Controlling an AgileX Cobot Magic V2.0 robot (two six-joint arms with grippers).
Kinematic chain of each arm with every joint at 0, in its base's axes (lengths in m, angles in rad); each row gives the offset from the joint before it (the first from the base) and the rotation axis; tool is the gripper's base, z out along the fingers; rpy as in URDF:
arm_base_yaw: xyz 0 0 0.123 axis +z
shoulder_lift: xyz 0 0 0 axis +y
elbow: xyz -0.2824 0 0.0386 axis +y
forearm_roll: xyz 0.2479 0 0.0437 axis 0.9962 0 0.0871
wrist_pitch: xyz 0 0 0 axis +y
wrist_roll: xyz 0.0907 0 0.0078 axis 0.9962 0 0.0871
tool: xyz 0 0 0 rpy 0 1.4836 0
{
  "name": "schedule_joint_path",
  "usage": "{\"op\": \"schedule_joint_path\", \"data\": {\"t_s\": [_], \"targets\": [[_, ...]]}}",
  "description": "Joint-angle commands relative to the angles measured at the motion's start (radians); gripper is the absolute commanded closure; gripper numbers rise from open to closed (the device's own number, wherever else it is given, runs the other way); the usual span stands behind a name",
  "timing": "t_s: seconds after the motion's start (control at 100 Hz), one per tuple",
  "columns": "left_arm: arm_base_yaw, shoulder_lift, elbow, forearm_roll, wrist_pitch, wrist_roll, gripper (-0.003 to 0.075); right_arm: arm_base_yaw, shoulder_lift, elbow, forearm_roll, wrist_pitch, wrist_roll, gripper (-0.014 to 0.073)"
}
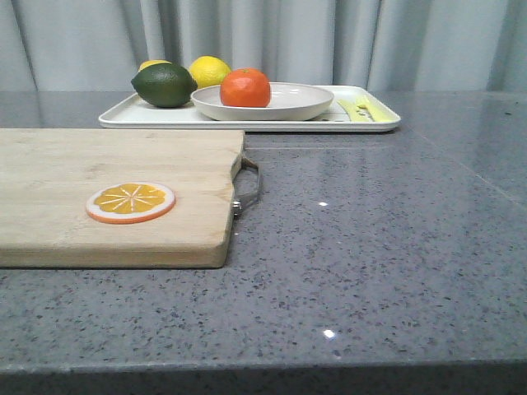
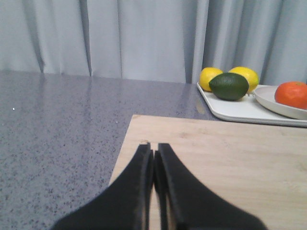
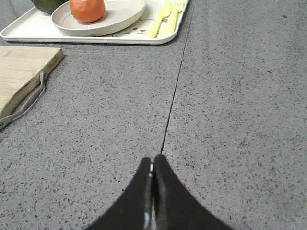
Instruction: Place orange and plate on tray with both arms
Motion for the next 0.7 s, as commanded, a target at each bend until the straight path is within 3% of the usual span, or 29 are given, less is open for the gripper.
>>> {"op": "schedule_joint_path", "data": {"t_s": [0.0,0.69], "targets": [[0.002,-0.031,0.022,-0.008,-0.020,-0.011,0.0739,-0.001,0.008,-0.026,0.000,-0.069,-0.012,0.0661],[0.002,-0.031,0.022,-0.008,-0.015,-0.002,0.0739,-0.001,0.008,-0.026,0.000,-0.069,-0.012,0.0661]]}}
